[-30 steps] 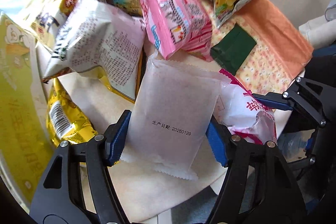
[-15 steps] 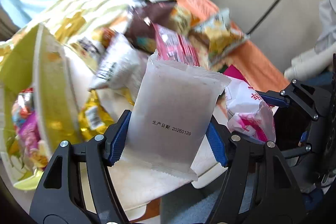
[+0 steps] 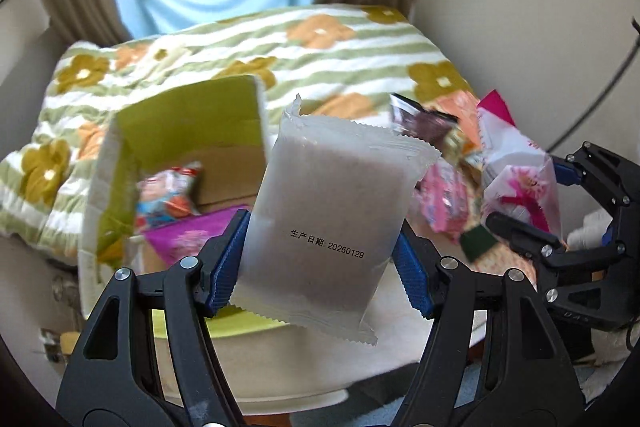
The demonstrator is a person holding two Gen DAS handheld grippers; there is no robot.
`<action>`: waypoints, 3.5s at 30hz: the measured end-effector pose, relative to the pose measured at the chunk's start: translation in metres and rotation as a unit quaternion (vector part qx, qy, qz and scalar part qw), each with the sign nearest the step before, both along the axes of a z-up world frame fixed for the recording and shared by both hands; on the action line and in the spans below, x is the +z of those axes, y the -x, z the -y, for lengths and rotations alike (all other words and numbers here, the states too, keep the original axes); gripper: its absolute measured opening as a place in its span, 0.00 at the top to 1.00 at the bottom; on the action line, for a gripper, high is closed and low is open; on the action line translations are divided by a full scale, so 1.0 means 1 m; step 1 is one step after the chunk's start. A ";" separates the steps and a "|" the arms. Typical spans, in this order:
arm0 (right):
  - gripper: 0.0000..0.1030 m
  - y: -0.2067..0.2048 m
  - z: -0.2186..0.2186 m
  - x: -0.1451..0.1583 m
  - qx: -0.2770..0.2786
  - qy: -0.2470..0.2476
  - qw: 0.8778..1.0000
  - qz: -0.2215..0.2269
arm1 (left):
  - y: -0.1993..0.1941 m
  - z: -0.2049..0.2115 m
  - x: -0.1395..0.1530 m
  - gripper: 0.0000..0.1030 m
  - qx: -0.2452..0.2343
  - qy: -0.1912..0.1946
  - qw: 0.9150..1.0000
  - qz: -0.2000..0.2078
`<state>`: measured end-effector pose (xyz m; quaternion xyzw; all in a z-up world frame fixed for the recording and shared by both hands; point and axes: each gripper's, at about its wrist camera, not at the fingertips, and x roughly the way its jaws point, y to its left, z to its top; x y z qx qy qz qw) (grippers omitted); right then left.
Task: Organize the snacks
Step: 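Lower both held bags into the box and open both tools, then move both tools back over the remaining snacks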
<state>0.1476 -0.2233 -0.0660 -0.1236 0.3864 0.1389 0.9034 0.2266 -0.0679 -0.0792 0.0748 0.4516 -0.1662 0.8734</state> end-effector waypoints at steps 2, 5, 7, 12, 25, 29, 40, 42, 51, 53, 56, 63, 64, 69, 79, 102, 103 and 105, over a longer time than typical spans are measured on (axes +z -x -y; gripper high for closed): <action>0.48 -0.013 -0.022 0.010 0.009 -0.001 1.000 0.010 | -0.008 -0.025 0.003 0.37 0.022 -0.004 1.000 0.004; 0.48 -0.039 -0.051 0.017 0.023 -0.014 1.000 0.012 | -0.028 -0.066 0.002 0.37 0.051 0.001 0.999 -0.007; 0.48 -0.055 -0.074 0.021 0.030 -0.018 0.999 0.012 | -0.039 -0.089 -0.004 0.37 0.066 0.000 0.998 -0.014; 0.48 -0.094 -0.119 0.012 0.037 -0.031 0.999 -0.004 | -0.061 -0.140 -0.031 0.37 0.090 -0.020 0.995 -0.041; 0.48 -0.137 -0.171 -0.023 -0.020 -0.035 0.997 -0.060 | -0.098 -0.179 -0.089 0.08 0.051 -0.032 0.994 -0.090; 0.48 -0.143 -0.172 -0.030 -0.033 -0.034 0.996 -0.077 | -0.100 -0.188 -0.094 0.03 0.055 -0.026 0.993 -0.097; 0.48 -0.170 -0.176 -0.033 -0.010 -0.040 0.996 -0.083 | -0.097 -0.200 -0.091 0.03 0.097 0.000 0.990 -0.106; 0.48 -0.182 -0.175 -0.036 -0.010 -0.055 0.994 -0.090 | -0.098 -0.198 -0.089 0.03 0.099 -0.001 0.990 -0.104; 0.08 -0.191 -0.172 -0.044 -0.025 -0.105 0.990 -0.086 | -0.101 -0.197 -0.094 0.03 0.096 0.000 0.990 -0.106; 0.08 -0.186 -0.173 -0.046 -0.024 -0.102 0.991 -0.087 | -0.101 -0.198 -0.097 0.03 0.093 0.001 0.989 -0.112; 0.08 -0.180 -0.174 -0.050 -0.028 -0.099 0.990 -0.095 | -0.100 -0.196 -0.100 0.03 0.085 -0.001 0.989 -0.117; 0.08 -0.164 -0.170 -0.039 -0.043 -0.103 0.990 -0.082 | -0.094 -0.195 -0.089 0.03 0.072 0.002 0.992 -0.103; 0.08 -0.162 -0.169 -0.037 -0.046 -0.102 0.990 -0.080 | -0.092 -0.195 -0.087 0.03 0.070 0.003 0.993 -0.100; 0.08 -0.144 -0.164 -0.023 -0.058 -0.108 0.990 -0.072 | -0.087 -0.196 -0.080 0.03 0.066 0.013 0.992 -0.104; 0.08 -0.090 -0.123 0.010 -0.123 -0.101 0.987 -0.031 | -0.073 -0.167 -0.057 0.03 0.015 0.024 0.997 -0.073; 0.08 0.012 0.090 -0.034 -0.175 -0.071 0.979 -0.081 | -0.019 0.072 -0.053 0.03 -0.037 0.019 0.996 -0.073; 0.08 0.015 0.099 -0.038 -0.175 -0.069 0.979 -0.082 | -0.018 0.084 -0.055 0.03 -0.039 0.018 0.996 -0.075; 0.07 0.021 0.114 -0.048 -0.173 -0.070 0.979 -0.088 | -0.016 0.106 -0.058 0.03 -0.044 0.017 0.996 -0.078</action>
